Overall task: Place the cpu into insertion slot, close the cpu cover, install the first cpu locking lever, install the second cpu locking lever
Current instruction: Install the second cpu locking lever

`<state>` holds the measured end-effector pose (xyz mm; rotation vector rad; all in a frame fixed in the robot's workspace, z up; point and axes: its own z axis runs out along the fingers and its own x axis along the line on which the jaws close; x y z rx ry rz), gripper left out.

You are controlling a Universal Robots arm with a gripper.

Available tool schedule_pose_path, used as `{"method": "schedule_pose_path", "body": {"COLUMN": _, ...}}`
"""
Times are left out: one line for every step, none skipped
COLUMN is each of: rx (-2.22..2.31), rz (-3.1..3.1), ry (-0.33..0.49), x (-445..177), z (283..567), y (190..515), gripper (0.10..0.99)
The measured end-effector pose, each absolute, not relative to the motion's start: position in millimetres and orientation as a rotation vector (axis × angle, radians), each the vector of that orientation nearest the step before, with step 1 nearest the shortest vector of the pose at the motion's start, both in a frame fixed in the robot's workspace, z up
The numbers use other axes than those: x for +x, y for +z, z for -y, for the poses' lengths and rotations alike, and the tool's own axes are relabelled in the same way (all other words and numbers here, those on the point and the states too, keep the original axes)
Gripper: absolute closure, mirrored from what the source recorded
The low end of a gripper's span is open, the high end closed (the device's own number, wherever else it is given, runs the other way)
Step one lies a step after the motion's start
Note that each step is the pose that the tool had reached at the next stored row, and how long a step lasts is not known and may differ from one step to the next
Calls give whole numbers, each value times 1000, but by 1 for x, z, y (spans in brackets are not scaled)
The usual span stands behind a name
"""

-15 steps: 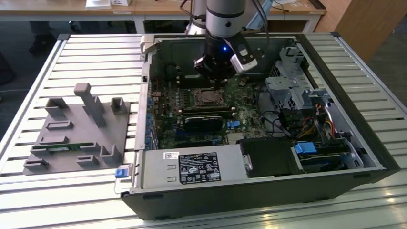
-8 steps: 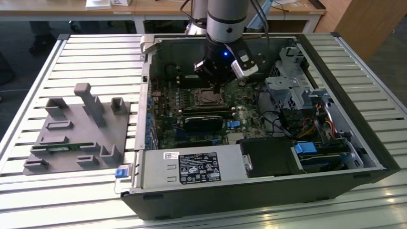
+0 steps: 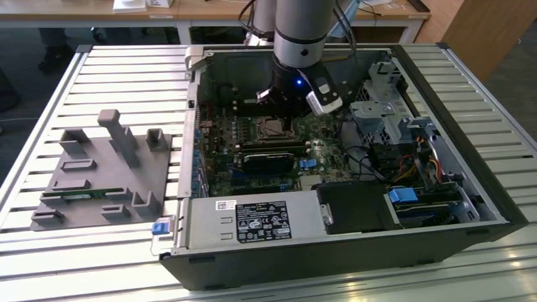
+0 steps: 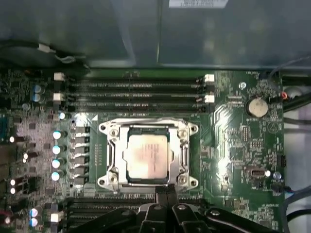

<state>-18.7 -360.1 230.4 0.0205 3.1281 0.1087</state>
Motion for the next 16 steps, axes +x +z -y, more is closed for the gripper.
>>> {"method": "schedule_pose_path", "body": {"rx": 20, "rz": -3128, "ry": 109, "x": -19, "z": 362, "y": 230, "gripper": 969}}
{"method": "schedule_pose_path", "body": {"rx": 21, "rz": -3128, "ry": 109, "x": -20, "z": 364, "y": 230, "gripper": 969}}
{"method": "schedule_pose_path", "body": {"rx": 21, "rz": -3128, "ry": 109, "x": -21, "z": 365, "y": 230, "gripper": 969}}
{"method": "schedule_pose_path", "body": {"rx": 20, "rz": -3128, "ry": 109, "x": -23, "z": 366, "y": 230, "gripper": 969}}
{"method": "schedule_pose_path", "body": {"rx": 20, "rz": -3128, "ry": 109, "x": -26, "z": 366, "y": 229, "gripper": 969}}
{"method": "schedule_pose_path", "body": {"rx": 19, "rz": -3128, "ry": 109, "x": -29, "z": 367, "y": 229, "gripper": 969}}
{"method": "schedule_pose_path", "body": {"rx": 18, "rz": -3128, "ry": 109, "x": -33, "z": 367, "y": 229, "gripper": 969}}
{"method": "schedule_pose_path", "body": {"rx": 19, "rz": -3128, "ry": 109, "x": -38, "z": 367, "y": 229, "gripper": 969}}
{"method": "schedule_pose_path", "body": {"rx": 18, "rz": -3128, "ry": 109, "x": -42, "z": 367, "y": 229, "gripper": 969}}
{"method": "schedule_pose_path", "body": {"rx": 18, "rz": -3128, "ry": 109, "x": -45, "z": 367, "y": 228, "gripper": 969}}
{"method": "schedule_pose_path", "body": {"rx": 18, "rz": -3128, "ry": 109, "x": -48, "z": 367, "y": 226, "gripper": 969}}
{"method": "schedule_pose_path", "body": {"rx": 18, "rz": -3128, "ry": 109, "x": -49, "z": 367, "y": 225, "gripper": 969}}
{"method": "schedule_pose_path", "body": {"rx": 18, "rz": -3128, "ry": 109, "x": -50, "z": 367, "y": 223, "gripper": 969}}
{"method": "schedule_pose_path", "body": {"rx": 18, "rz": -3128, "ry": 109, "x": -51, "z": 367, "y": 221, "gripper": 969}}
{"method": "schedule_pose_path", "body": {"rx": 17, "rz": -3128, "ry": 109, "x": -52, "z": 367, "y": 219, "gripper": 969}}
{"method": "schedule_pose_path", "body": {"rx": 17, "rz": -3128, "ry": 109, "x": -52, "z": 367, "y": 217, "gripper": 969}}
